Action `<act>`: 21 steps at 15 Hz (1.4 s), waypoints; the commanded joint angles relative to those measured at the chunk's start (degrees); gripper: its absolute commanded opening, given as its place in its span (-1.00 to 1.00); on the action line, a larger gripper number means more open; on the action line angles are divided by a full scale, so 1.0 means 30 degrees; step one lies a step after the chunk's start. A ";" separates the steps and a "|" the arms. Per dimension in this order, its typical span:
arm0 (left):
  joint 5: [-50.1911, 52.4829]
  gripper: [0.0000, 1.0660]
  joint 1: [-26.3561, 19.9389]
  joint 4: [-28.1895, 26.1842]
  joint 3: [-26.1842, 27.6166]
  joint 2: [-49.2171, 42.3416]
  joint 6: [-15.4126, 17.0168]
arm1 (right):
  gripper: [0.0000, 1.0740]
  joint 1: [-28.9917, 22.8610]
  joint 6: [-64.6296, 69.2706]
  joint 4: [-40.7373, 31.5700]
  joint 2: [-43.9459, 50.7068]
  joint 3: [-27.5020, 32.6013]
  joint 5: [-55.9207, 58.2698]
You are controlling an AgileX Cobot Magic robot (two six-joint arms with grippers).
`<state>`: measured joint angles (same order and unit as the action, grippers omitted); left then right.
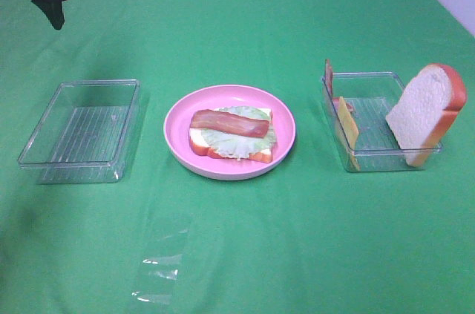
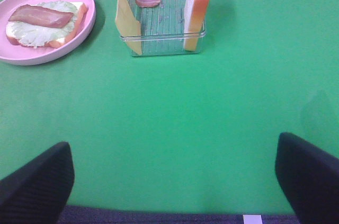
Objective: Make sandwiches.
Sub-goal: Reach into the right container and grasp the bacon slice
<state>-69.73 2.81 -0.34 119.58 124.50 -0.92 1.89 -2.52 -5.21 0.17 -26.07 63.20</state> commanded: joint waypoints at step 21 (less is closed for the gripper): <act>0.0516 0.88 0.0000 -0.0458 -2.7063 -3.3957 -0.0134 | 0.83 -0.0019 -0.0057 -0.0057 0.0611 0.0076 -0.0115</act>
<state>-68.87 2.81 -1.83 38.62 23.32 -1.60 1.89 -2.52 -5.21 0.17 -26.07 63.20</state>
